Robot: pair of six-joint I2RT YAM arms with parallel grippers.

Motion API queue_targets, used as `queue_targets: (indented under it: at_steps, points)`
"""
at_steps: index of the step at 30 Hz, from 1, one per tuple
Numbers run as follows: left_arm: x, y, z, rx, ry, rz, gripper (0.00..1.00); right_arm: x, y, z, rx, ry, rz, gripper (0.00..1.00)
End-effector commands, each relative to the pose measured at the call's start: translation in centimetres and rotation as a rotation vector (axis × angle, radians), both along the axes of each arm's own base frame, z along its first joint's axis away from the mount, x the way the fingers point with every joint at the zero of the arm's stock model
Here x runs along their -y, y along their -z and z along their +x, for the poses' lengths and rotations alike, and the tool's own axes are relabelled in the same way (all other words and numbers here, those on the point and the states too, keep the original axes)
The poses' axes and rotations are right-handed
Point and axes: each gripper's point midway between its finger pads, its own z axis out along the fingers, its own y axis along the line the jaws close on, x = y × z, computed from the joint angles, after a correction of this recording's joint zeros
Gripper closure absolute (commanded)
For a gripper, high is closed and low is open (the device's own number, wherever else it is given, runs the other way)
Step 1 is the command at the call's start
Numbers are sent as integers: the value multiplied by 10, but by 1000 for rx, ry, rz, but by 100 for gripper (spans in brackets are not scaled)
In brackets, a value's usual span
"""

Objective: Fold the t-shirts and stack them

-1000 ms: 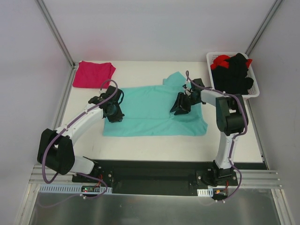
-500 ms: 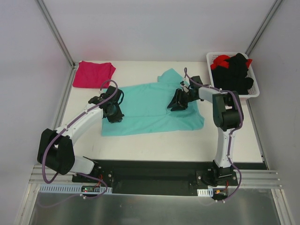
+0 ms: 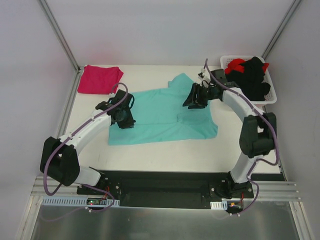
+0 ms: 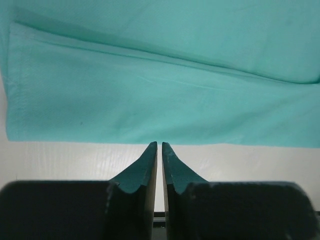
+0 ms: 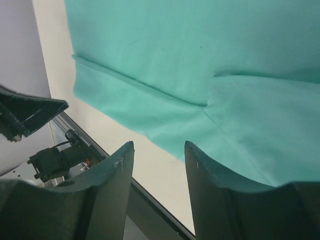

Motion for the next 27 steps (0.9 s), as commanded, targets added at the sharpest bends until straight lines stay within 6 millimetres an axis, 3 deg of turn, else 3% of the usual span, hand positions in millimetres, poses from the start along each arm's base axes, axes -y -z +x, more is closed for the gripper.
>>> queue_targets:
  at_steps: [1, 3, 4, 6, 7, 10, 15, 21, 27]
  points:
    - [35, -35, 28, 121, 110, -94, 92, 25, -65, -14, 145, 41, -49, 51]
    - [56, -46, 36, 153, 165, -163, 92, 37, -67, -23, 152, 70, -65, 51]
    - [61, -46, 39, 152, 180, -180, 92, 46, -77, -29, 182, 88, -67, 51]
    - [80, -55, 45, 181, 230, -258, 91, 56, -71, -40, 164, 110, -78, 50]
    - [87, -52, 46, 173, 247, -280, 91, 62, -79, -44, 190, 130, -72, 50]
    - [103, -53, 46, 179, 285, -331, 90, 72, -67, -59, 170, 149, -92, 50]
    - [104, -43, 31, 166, 286, -335, 90, 84, -31, -76, 100, 177, -121, 50]
    - [92, -41, 19, 182, 273, -317, 90, 80, 9, -75, 23, 187, -103, 52]
    - [85, -46, 14, 205, 267, -302, 89, 87, 44, -76, -16, 188, -154, 53]
